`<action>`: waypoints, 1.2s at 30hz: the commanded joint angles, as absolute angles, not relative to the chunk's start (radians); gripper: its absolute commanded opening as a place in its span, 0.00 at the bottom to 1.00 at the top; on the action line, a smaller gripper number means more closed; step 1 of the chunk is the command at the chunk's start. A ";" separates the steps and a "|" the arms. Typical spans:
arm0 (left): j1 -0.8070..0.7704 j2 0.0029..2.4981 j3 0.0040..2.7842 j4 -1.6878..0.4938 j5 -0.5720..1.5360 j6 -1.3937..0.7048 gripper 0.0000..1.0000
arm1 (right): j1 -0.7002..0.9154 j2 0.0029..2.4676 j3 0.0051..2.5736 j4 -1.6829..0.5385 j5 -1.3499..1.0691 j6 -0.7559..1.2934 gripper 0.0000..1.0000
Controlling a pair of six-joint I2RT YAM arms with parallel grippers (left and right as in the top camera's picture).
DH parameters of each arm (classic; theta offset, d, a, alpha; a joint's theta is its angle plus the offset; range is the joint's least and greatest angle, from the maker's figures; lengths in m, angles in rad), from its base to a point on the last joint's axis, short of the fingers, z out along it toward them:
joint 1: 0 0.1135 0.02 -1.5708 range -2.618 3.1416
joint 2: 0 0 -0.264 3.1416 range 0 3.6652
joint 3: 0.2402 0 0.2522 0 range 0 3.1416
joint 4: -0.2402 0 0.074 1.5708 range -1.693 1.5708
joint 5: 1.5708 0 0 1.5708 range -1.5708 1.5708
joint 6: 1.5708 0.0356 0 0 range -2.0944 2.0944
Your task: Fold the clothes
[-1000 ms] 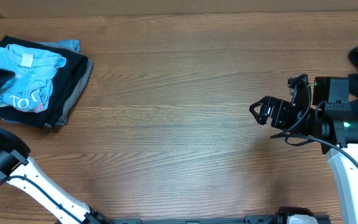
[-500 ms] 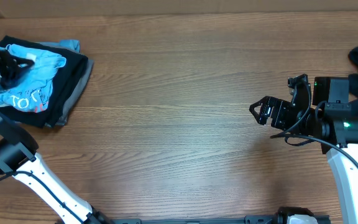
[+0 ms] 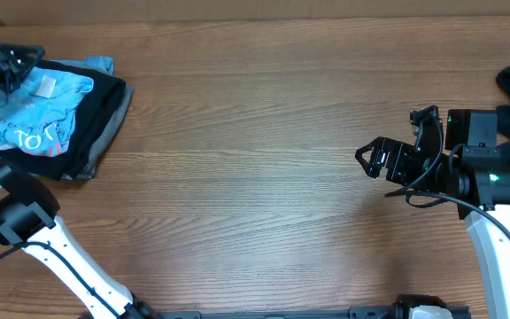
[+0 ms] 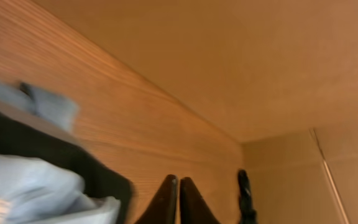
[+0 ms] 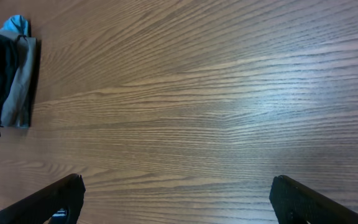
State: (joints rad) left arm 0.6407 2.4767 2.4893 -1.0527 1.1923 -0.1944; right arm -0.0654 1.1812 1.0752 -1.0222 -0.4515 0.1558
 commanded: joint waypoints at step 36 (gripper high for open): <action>0.570 2.059 2.185 -1.114 0.921 -0.255 0.09 | -0.070 1.180 1.084 -1.019 -0.445 0.153 1.00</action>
State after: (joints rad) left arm 0.5716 2.1471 2.1677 -1.0580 0.9878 -0.2749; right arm -0.0654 1.1816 1.0752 -1.0214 -0.4446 0.1570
